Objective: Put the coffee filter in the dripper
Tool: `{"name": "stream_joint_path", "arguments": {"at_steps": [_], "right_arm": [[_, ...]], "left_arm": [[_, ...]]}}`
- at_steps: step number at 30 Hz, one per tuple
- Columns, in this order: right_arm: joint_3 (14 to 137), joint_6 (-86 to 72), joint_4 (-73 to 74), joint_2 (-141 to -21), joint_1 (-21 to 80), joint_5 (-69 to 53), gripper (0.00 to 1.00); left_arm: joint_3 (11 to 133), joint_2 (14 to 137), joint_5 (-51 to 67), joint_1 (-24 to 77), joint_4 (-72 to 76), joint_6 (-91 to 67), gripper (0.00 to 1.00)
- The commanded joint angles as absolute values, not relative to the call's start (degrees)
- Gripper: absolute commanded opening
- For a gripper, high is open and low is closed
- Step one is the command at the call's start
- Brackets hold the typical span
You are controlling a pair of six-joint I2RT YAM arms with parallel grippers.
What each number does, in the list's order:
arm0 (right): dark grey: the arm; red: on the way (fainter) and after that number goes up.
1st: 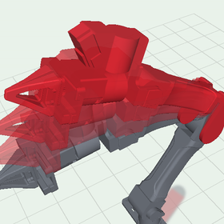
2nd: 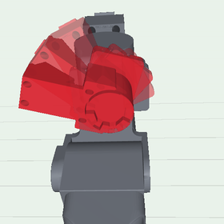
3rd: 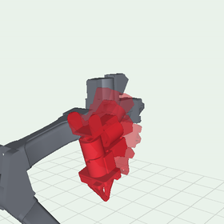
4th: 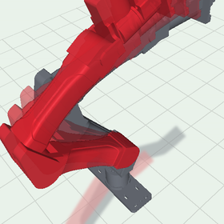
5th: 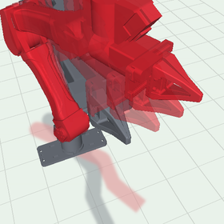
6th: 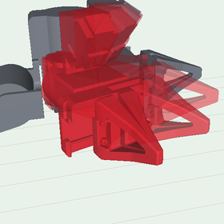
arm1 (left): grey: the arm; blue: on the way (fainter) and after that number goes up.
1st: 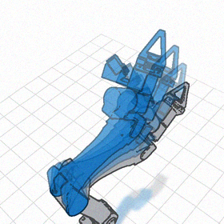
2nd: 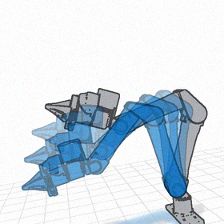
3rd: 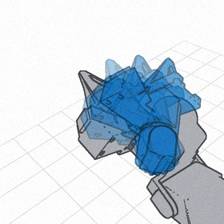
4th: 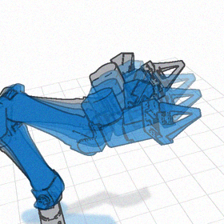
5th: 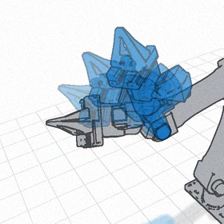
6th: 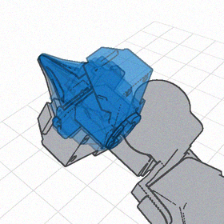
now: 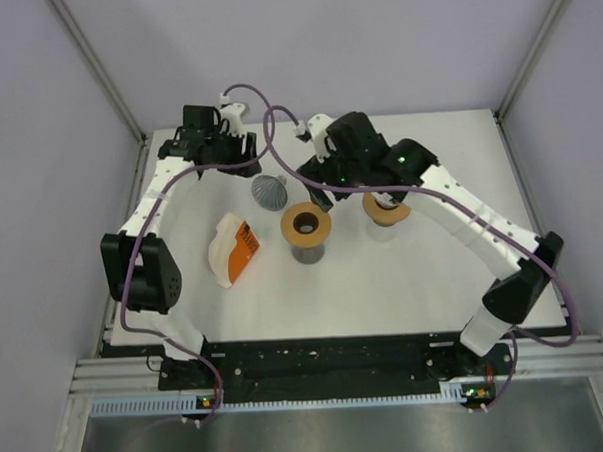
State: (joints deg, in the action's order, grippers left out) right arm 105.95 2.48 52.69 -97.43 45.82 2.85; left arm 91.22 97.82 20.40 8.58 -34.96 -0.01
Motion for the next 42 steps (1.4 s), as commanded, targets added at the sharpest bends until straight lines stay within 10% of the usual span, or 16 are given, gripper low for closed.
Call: {"name": "stream_joint_path", "arguments": {"at_steps": [1, 21, 25, 29, 36, 42], "right_arm": [[100.39, 2.81, 48.70, -87.20, 45.44, 5.01, 0.80], [85.61, 1.67, 45.09, -68.73, 45.44, 7.91, 0.84], [84.90, 1.41, 45.00, -68.03, 45.53, 7.56, 0.84], [84.11, 1.23, 45.00, -67.59, 45.53, 7.56, 0.84], [84.37, 0.44, 44.30, -68.64, 45.53, 8.35, 0.84], [85.78, -6.14, 36.67, -71.10, 45.44, 5.97, 0.80]], "left_arm": [[95.20, 101.95, 24.98, 8.61, -38.33, 30.45, 0.70], [98.51, 116.89, 13.45, 13.80, -29.18, 38.86, 0.72], [101.42, 120.49, 10.38, 14.50, -29.62, 34.64, 0.52], [101.60, 121.03, 10.02, 14.50, -30.06, 31.47, 0.00], [106.86, 117.43, 7.02, 11.35, -36.02, 14.11, 0.00], [108.65, 109.97, 27.39, 3.88, -43.68, -12.44, 0.00]]}}
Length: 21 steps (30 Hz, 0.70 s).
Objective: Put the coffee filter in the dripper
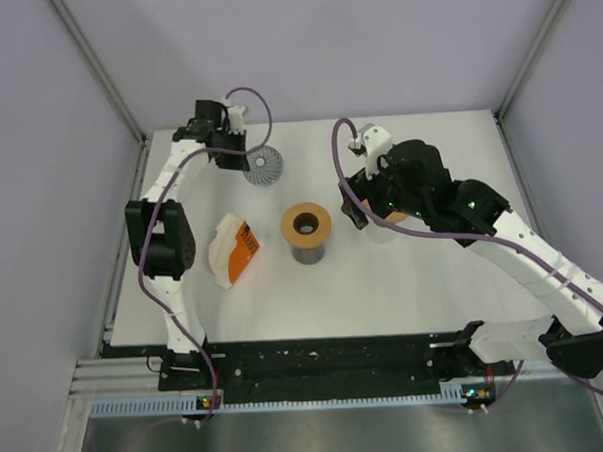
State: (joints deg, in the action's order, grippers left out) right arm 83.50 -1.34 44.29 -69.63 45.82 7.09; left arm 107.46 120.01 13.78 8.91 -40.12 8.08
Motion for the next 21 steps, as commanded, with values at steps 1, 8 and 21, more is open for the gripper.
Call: {"name": "stream_joint_path", "arguments": {"at_steps": [1, 8, 21], "right_arm": [[86.04, -7.54, 34.82, -71.80, 45.53, 6.41, 0.79], [90.96, -13.01, 24.36, -78.83, 47.28, 8.25, 0.74], [102.92, -10.73, 22.85, -94.83, 53.09, 22.67, 0.64]], "left_arm": [[106.98, 107.60, 29.77, 3.52, -43.16, -14.92, 0.00], [91.25, 91.60, 36.30, 3.43, -36.22, -28.38, 0.00], [83.94, 78.23, 40.51, 3.51, -37.62, -35.24, 0.00]]}}
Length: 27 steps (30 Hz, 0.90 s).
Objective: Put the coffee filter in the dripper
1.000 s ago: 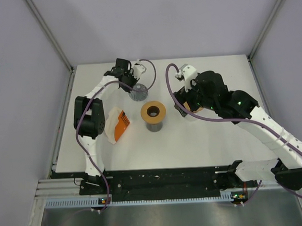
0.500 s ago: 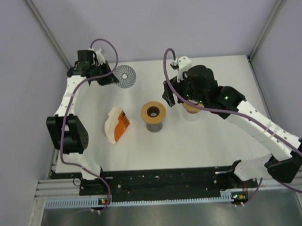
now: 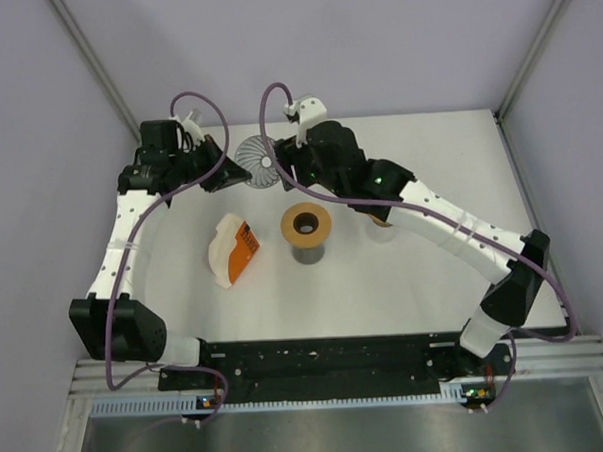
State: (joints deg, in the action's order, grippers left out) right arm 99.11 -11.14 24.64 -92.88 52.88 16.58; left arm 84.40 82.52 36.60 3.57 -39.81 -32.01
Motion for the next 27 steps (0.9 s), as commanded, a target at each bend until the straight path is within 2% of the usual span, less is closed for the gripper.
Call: {"name": "stream_joint_path", "arguments": {"at_steps": [1, 4, 8, 10, 12, 13, 15, 16, 18, 19, 21, 23, 27], "right_arm": [[103.18, -10.29, 22.85, -95.53, 53.09, 22.50, 0.63], [104.93, -8.97, 22.85, -97.37, 53.17, 18.91, 0.56], [108.89, -8.18, 25.04, -100.89, 53.09, 18.54, 0.39], [110.03, -8.17, 26.01, -101.77, 53.09, 19.51, 0.26], [110.74, -8.35, 27.24, -102.39, 52.91, 20.47, 0.06], [111.00, -8.61, 28.20, -102.48, 52.74, 20.48, 0.00], [111.44, -9.66, 30.40, -102.31, 51.60, 18.56, 0.00], [111.36, -10.71, 31.98, -101.96, 50.72, 15.85, 0.00], [110.92, -12.82, 34.61, -101.26, 48.09, 9.96, 0.00], [110.74, -13.18, 36.02, -100.90, 47.21, 7.93, 0.00], [110.74, -13.18, 39.97, -100.37, 46.32, 5.81, 0.00], [110.92, -12.92, 43.66, -100.20, 45.88, 2.31, 0.00], [110.05, -12.57, 48.25, -100.11, 44.48, -7.62, 0.00]], "left_arm": [[83.67, 77.79, 40.87, 3.52, -37.62, -35.33, 0.00], [82.97, 76.73, 41.83, 3.78, -37.62, -35.51, 0.00], [82.35, 76.03, 43.07, 5.18, -37.88, -35.77, 0.00], [82.18, 75.41, 43.07, 5.89, -37.88, -35.42, 0.00], [82.18, 75.06, 43.59, 6.15, -38.05, -34.98, 0.00], [82.44, 74.97, 44.12, 6.15, -38.23, -34.55, 0.00], [83.49, 75.06, 44.12, 6.15, -39.19, -32.01, 0.00], [84.80, 75.32, 43.77, 6.15, -40.42, -30.34, 0.07], [88.49, 75.67, 40.10, 6.15, -43.67, -26.12, 0.42], [89.72, 75.85, 38.77, 6.15, -44.46, -24.10, 0.56], [90.79, 75.41, 36.83, 6.06, -45.00, -21.37, 0.73], [90.53, 74.97, 36.91, 6.06, -44.21, -19.96, 0.78], [86.85, 74.36, 38.93, 6.06, -41.14, -21.70, 0.78]]}}
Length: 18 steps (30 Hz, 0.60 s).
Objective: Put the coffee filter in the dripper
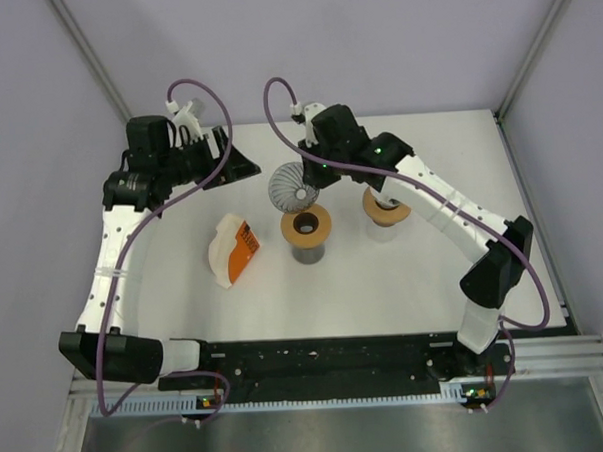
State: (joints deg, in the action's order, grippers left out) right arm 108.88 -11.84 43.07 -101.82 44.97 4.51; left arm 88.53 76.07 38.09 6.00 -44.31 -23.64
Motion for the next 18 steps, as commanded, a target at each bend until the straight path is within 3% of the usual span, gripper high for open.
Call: {"name": "stream_joint_path", "arguments": {"at_steps": [1, 18], "right_arm": [[109.34, -12.66, 48.34, -100.19, 43.86, -9.65, 0.00], [106.70, -13.45, 48.60, -105.82, 39.82, -14.94, 0.00]], "left_arm": [[86.05, 74.62, 39.46, 6.15, -40.52, -22.14, 0.78], [80.86, 78.75, 34.54, 14.59, -36.74, -24.35, 0.67]]}}
